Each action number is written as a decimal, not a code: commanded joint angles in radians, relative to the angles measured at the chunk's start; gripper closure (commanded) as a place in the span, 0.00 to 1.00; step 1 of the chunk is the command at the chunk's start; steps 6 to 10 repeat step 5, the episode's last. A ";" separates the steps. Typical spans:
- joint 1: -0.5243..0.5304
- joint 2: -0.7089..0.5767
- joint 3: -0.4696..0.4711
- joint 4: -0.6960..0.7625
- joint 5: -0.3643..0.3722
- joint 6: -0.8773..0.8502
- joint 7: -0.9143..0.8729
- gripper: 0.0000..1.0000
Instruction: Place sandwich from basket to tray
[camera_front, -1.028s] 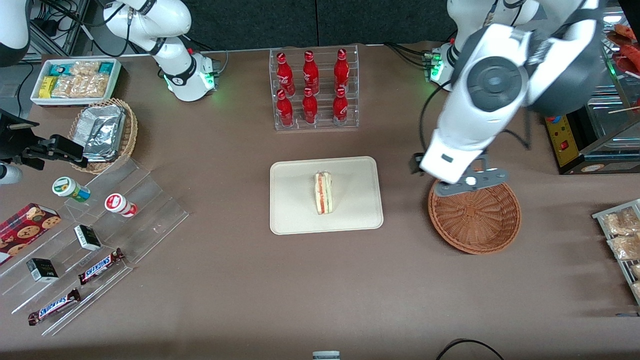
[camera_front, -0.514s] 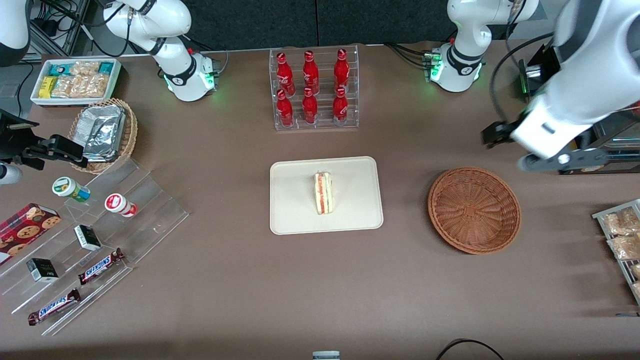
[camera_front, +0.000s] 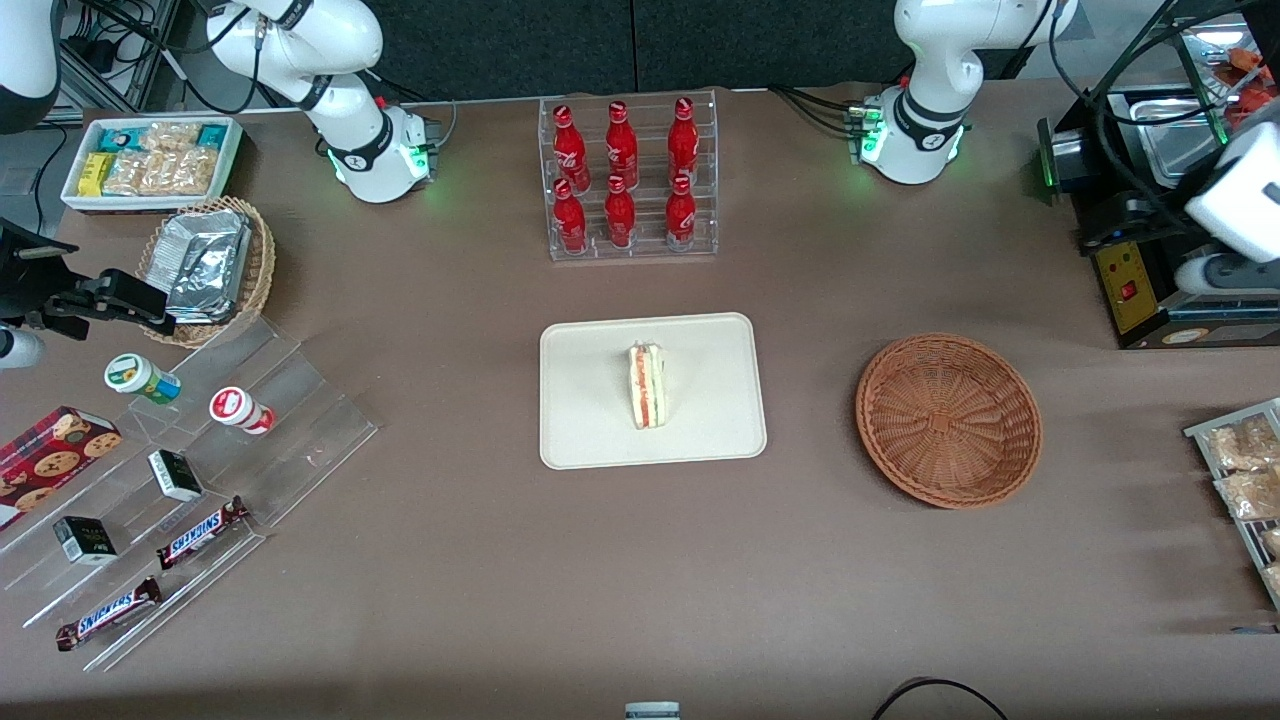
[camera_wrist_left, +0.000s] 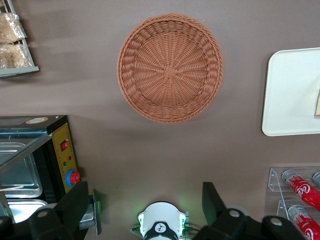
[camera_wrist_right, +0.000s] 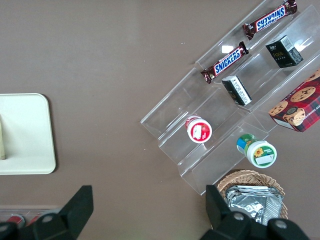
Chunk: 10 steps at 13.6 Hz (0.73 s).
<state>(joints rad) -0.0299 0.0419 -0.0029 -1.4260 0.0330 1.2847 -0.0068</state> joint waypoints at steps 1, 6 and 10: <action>-0.005 -0.016 0.012 -0.018 -0.010 -0.001 0.008 0.00; -0.004 0.001 0.012 -0.005 -0.024 0.001 0.008 0.00; -0.004 0.001 0.012 -0.005 -0.024 0.001 0.008 0.00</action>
